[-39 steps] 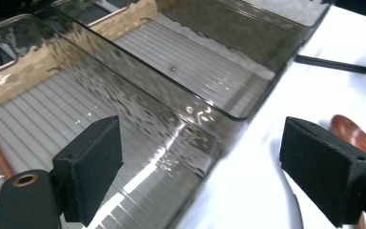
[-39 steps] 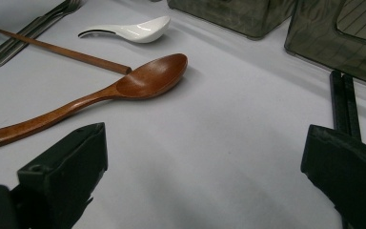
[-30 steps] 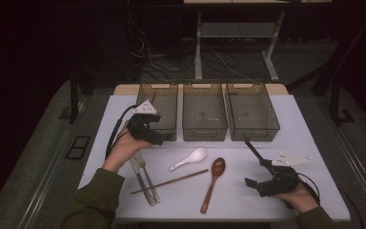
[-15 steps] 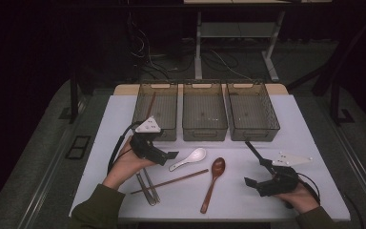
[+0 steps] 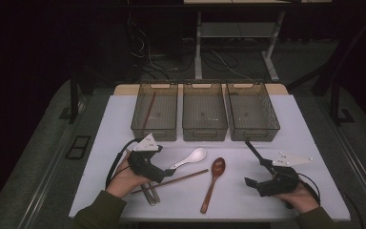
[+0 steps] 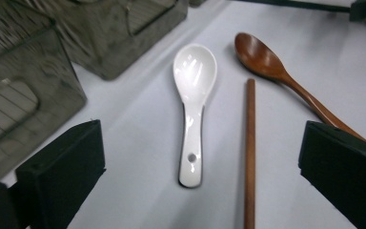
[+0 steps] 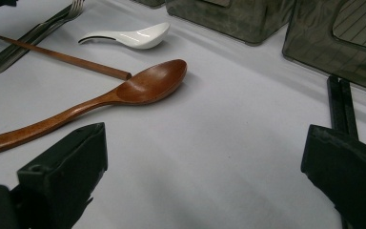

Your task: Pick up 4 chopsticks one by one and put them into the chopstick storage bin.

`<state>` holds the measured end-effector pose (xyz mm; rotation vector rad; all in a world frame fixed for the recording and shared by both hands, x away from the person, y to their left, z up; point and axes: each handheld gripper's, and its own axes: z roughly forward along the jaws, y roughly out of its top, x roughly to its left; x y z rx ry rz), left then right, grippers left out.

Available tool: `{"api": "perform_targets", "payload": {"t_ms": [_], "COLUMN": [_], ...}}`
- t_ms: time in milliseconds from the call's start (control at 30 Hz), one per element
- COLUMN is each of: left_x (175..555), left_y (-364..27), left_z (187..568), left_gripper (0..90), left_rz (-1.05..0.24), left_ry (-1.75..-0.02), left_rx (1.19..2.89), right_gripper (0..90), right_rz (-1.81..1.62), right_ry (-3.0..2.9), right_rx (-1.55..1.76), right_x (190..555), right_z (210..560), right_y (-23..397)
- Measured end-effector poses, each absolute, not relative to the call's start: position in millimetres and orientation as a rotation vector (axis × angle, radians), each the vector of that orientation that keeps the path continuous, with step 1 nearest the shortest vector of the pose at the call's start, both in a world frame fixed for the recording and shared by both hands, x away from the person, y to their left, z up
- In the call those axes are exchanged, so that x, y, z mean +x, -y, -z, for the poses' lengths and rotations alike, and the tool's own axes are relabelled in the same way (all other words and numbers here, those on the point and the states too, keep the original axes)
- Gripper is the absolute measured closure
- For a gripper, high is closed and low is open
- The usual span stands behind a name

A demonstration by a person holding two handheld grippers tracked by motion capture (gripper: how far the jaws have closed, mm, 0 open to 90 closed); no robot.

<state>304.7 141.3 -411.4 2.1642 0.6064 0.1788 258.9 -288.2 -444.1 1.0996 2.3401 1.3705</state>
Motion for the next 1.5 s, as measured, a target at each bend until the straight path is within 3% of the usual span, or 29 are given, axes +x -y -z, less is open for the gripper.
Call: {"api": "perform_targets", "payload": {"t_ms": [300, 767, 900, 1500], "left_x": [289, 288, 288, 287], "left_y": [-144, -138, -136, -132], "left_z": [424, 434, 438, 442], "left_gripper": [15.4, 54.0, 61.3, 78.4], "left_rz": [-0.133, -0.053, -0.041, -0.049], "left_ry": [-0.586, -0.503, -0.497, -0.456], "left_rx": [2.171, 2.288, 2.316, 2.368], "right_gripper": [1.6, 1.6, 1.6, 1.6], "right_rz": [-1.365, -1.367, -1.368, -1.368], "right_ry": [-2.339, -2.338, -2.338, -2.338], "right_rx": [1.099, 1.098, 1.101, 1.099], "right_x": [259, 259, 259, 259], "right_z": [444, 444, 444, 445], "right_y": [288, 289, 289, 289]}}
